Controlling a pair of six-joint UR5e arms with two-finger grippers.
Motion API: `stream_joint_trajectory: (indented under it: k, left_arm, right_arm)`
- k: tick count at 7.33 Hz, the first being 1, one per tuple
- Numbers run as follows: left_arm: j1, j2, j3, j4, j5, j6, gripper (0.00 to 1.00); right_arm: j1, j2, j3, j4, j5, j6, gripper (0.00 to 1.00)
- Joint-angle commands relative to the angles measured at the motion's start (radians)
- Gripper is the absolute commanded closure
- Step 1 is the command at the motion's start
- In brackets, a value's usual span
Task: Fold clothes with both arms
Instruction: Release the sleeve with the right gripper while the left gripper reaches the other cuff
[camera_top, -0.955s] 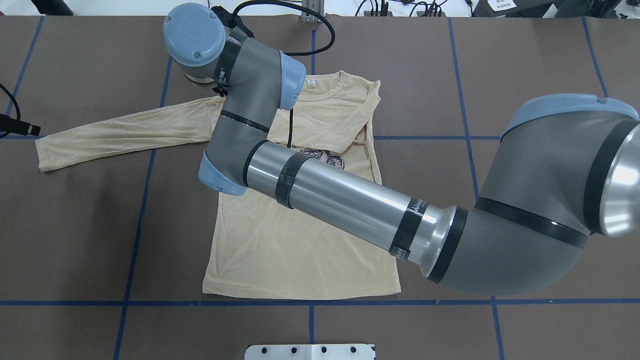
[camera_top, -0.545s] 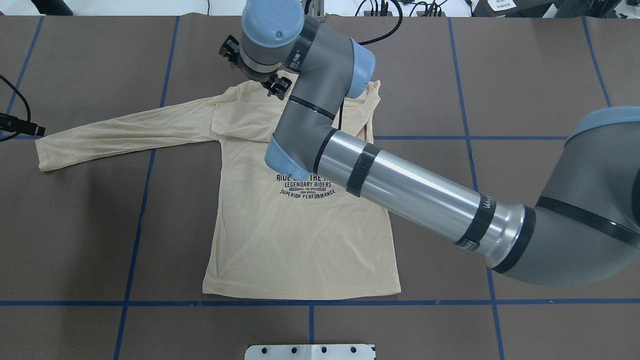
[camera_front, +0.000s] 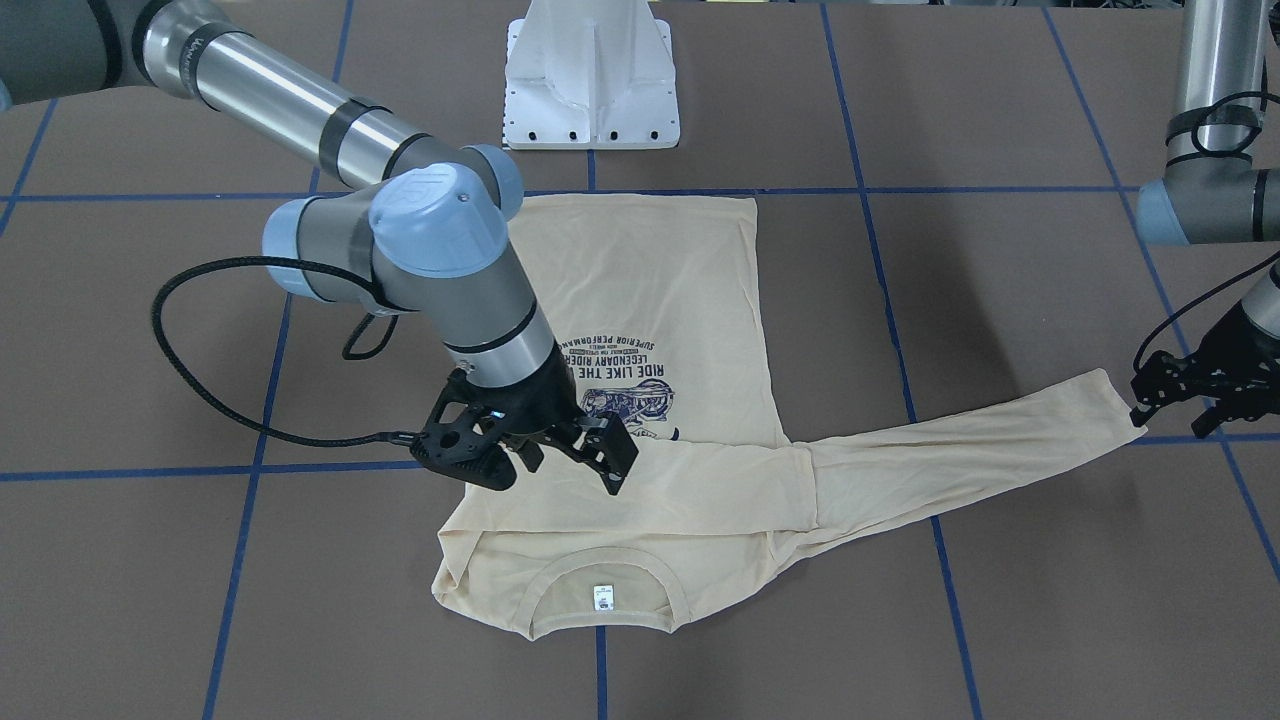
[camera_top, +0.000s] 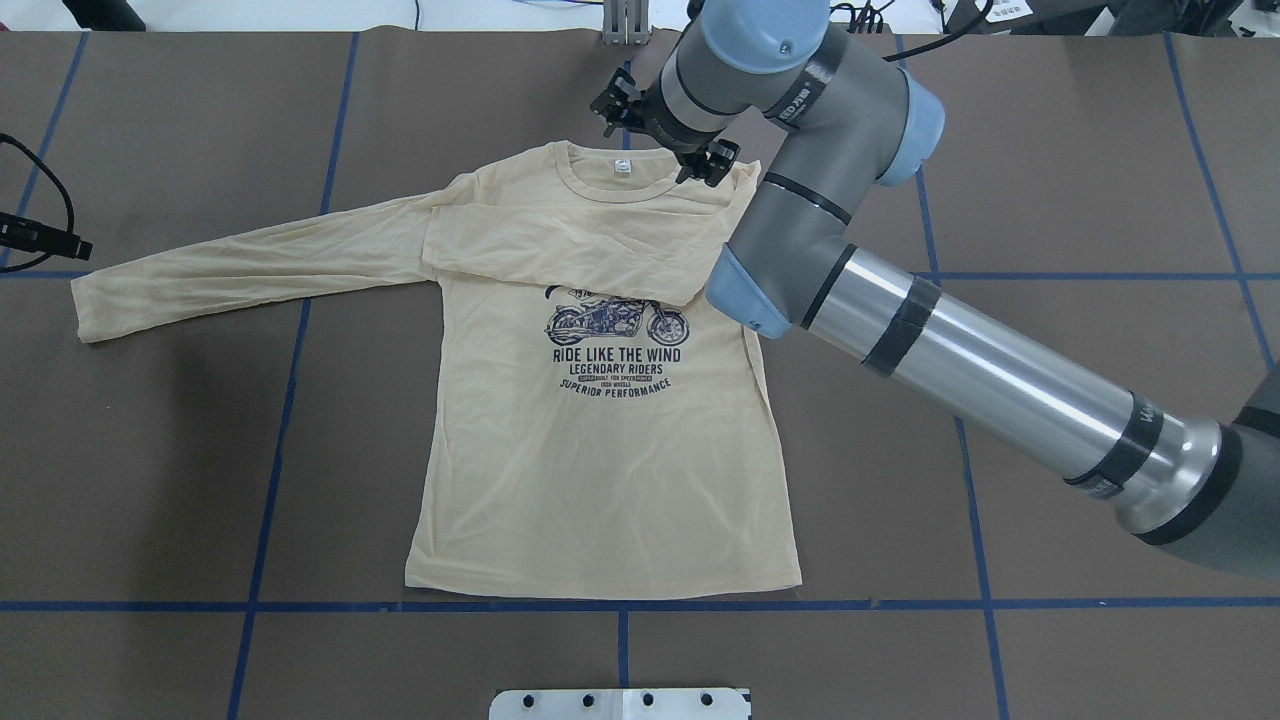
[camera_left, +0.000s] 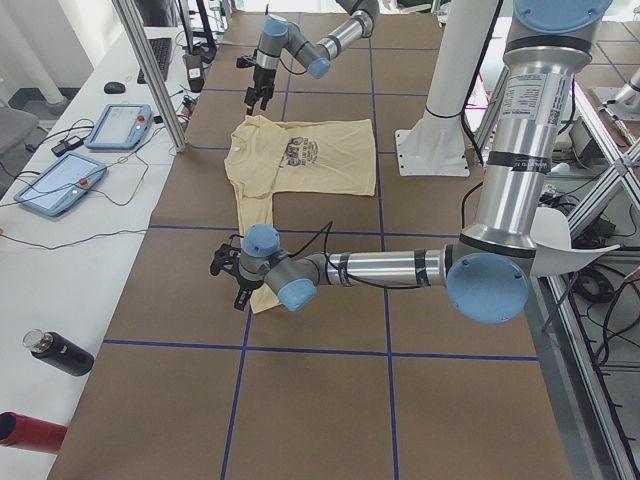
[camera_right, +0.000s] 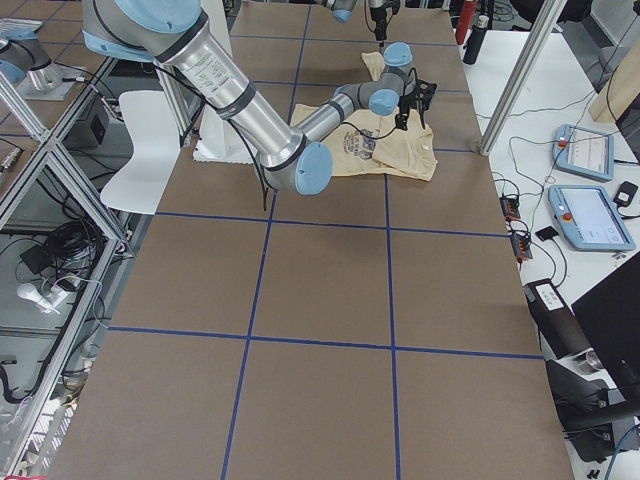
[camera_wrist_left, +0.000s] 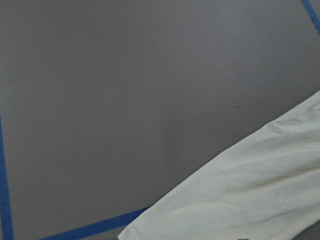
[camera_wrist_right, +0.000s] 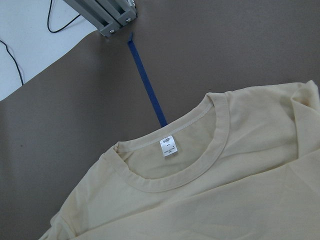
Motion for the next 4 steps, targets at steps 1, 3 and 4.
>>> stream_joint_trajectory:
  k: [1,3,4]
  left_arm:
    - [0.006,-0.026,0.061,-0.004,-0.001,-0.006,0.35]
    - [0.006,-0.027,0.089,-0.001,-0.003,-0.008,0.35]
    - [0.008,-0.027,0.089,-0.002,-0.003,-0.008,0.35]
  right_arm:
    - [0.022,-0.03,0.028,0.005,0.034,-0.014,0.01]
    - [0.025,-0.036,0.033,0.009,0.038,-0.015,0.01]
    - [0.024,-0.039,0.045,0.009,0.036,-0.014,0.01]
